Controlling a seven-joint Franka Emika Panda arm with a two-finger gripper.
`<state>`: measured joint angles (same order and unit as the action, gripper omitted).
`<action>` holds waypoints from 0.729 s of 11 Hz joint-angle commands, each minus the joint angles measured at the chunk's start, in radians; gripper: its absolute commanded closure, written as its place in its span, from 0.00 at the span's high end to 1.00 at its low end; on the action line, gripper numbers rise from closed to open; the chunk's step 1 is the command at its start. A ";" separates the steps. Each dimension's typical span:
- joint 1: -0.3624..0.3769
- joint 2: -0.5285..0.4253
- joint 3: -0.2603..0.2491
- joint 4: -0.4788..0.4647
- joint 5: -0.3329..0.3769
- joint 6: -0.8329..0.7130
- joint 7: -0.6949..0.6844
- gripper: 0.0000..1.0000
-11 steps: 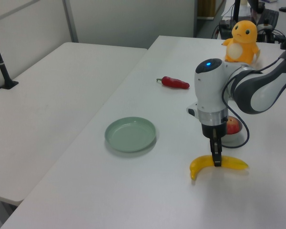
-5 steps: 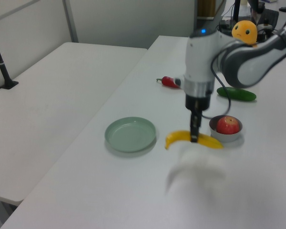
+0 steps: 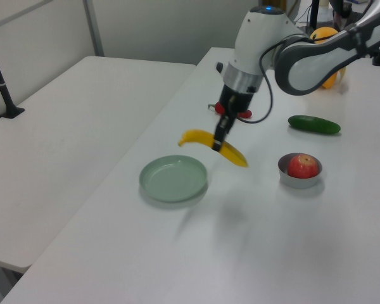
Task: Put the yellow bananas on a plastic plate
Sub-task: 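Lift the banana and carry it over the pale green plate, then lower the banana onto the plate and open the gripper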
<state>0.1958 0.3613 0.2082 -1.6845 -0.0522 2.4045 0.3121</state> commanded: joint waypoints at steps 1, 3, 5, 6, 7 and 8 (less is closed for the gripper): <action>0.011 0.154 -0.065 0.188 -0.015 0.065 -0.039 0.15; 0.013 0.214 -0.084 0.209 -0.015 0.193 -0.039 0.15; 0.016 0.260 -0.084 0.207 -0.014 0.278 -0.038 0.15; 0.016 0.286 -0.084 0.210 -0.011 0.297 -0.030 0.15; 0.020 0.306 -0.084 0.213 -0.008 0.327 -0.027 0.15; 0.030 0.324 -0.084 0.215 -0.008 0.356 -0.027 0.15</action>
<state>0.2013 0.6365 0.1352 -1.5033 -0.0524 2.7047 0.2818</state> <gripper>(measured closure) 0.709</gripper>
